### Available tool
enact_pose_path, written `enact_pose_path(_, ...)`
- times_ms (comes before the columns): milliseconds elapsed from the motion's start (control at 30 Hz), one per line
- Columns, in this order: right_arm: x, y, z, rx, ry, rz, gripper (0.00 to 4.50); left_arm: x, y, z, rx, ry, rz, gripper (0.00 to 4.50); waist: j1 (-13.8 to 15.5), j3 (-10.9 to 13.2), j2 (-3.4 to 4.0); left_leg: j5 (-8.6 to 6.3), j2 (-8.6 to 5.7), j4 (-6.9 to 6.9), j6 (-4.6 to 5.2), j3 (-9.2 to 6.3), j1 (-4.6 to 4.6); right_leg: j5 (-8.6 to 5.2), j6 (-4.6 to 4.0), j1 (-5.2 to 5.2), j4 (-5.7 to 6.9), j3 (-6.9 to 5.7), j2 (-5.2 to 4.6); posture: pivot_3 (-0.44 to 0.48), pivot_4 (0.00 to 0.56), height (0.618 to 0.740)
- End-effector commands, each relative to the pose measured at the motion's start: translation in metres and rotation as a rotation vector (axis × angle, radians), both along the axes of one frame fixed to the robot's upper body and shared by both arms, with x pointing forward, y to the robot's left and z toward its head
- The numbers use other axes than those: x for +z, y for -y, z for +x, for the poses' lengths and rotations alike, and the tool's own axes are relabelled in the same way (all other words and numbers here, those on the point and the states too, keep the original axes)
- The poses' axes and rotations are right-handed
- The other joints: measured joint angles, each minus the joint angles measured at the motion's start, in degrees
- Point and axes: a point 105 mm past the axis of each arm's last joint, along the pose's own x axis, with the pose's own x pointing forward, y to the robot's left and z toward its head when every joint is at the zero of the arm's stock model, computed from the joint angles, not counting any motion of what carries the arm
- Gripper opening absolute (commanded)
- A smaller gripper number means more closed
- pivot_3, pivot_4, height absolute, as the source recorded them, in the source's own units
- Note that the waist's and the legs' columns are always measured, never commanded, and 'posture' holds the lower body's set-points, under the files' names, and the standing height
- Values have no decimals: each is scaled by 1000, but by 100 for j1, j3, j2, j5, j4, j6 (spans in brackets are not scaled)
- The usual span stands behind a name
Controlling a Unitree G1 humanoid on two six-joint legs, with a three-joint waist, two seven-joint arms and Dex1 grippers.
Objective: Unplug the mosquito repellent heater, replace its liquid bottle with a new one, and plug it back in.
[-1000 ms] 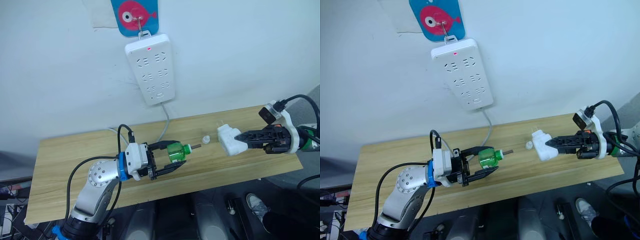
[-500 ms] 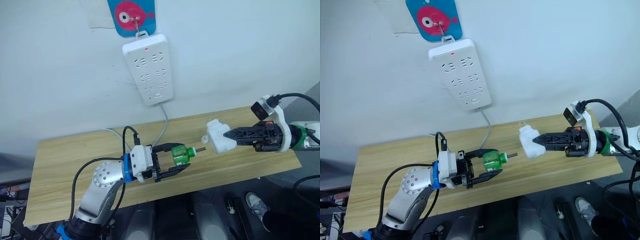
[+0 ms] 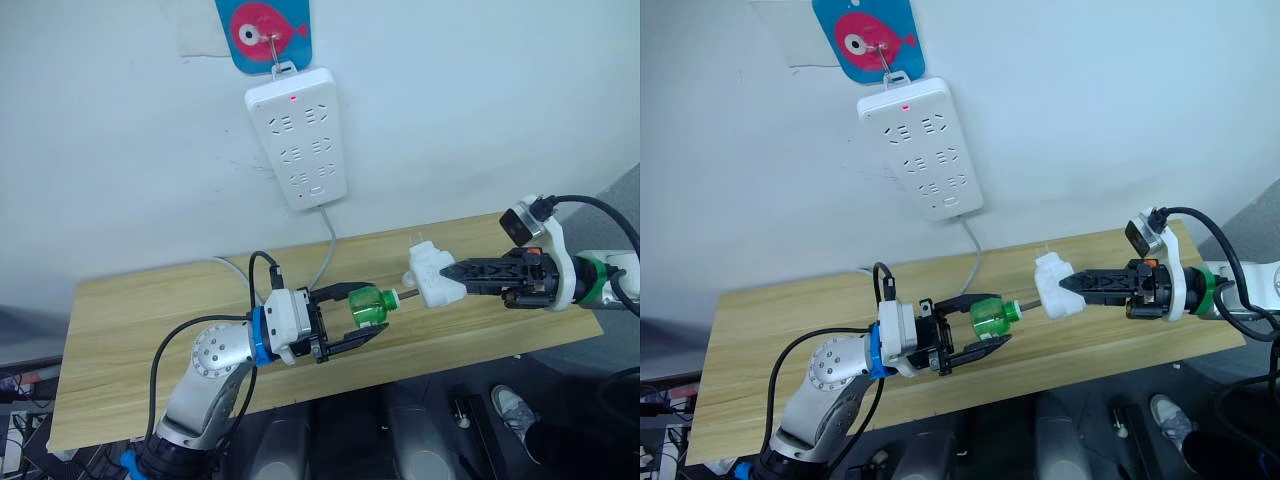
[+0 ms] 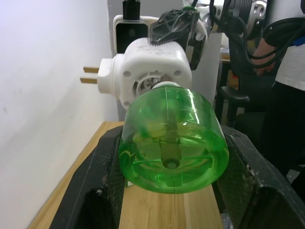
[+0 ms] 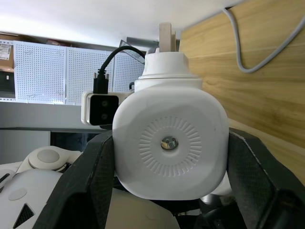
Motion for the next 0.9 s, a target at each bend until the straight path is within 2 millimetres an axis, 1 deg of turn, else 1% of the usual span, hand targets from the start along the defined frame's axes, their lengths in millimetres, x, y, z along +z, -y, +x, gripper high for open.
enact_pose_path(33, 16, -5, -11, 73, 43, 40, 2928, 4, 4, -2, -12, 33, -17, 2249, 0, 0, 0, 0, 0, 0, 0, -1, 0, 0, 0, 0, 0, -1, 0, -72, 340, 740)
enact_pose_path(233, 18, -5, -13, 92, 38, 39, 2928, 4, 2, 1, 0, 36, -21, 2249, 0, 0, 0, 0, 0, 0, 0, 0, 0, 0, 0, 0, 0, 0, 0, -75, 344, 740)
enact_pose_path(500, 14, -12, -8, 77, 52, 40, 2928, 8, 9, 0, -22, 44, -42, 2249, 0, 0, 0, 0, 0, 1, 0, 0, 0, 0, 0, 0, 0, 1, 0, -76, 341, 740)
enact_pose_path(633, 15, -14, -3, 59, 62, 50, 2928, 10, 8, 2, -20, 47, -46, 2249, -3, 0, 0, 0, 1, 0, 0, 0, 0, 0, 0, 0, 1, 0, 0, -78, 346, 740)
enact_pose_path(900, 12, -16, -1, 51, 59, 50, 2928, 9, 8, 3, -23, 51, -38, 2249, 2, 0, 0, 0, 0, -1, 0, 0, -1, 0, 0, -1, -1, 1, 0, -81, 348, 740)
